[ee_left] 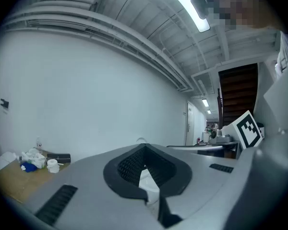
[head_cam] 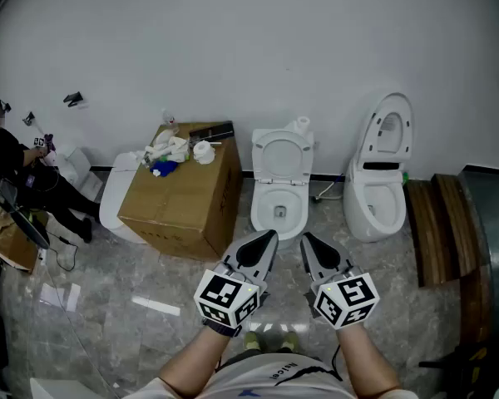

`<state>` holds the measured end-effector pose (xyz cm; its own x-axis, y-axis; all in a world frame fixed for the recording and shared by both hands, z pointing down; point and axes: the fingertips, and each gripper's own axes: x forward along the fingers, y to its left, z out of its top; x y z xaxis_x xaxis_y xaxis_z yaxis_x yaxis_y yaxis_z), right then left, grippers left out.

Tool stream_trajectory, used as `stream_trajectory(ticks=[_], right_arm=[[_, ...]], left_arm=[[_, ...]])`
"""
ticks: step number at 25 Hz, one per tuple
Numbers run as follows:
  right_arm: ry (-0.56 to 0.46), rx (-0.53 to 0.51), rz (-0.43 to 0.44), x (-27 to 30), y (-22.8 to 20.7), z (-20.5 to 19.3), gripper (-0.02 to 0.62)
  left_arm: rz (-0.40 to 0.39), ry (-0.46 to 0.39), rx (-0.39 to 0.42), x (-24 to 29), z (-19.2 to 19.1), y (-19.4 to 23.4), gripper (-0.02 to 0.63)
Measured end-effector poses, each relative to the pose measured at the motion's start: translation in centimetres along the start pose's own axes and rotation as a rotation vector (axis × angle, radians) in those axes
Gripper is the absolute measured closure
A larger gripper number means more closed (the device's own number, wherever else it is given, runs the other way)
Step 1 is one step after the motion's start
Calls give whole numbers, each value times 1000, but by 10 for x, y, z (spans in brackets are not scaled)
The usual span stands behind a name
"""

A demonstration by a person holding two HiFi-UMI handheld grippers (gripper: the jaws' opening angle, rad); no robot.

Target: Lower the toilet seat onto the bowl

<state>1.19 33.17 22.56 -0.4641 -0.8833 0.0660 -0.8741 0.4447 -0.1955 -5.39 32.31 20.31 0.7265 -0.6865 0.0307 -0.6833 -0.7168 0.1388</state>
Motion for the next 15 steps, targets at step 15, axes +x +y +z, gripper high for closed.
stream_trajectory(ticks=[15], right_arm=[[0,14,42,2,-17,4,578]], left_arm=[[27,10,-13,17,-3,0,595]])
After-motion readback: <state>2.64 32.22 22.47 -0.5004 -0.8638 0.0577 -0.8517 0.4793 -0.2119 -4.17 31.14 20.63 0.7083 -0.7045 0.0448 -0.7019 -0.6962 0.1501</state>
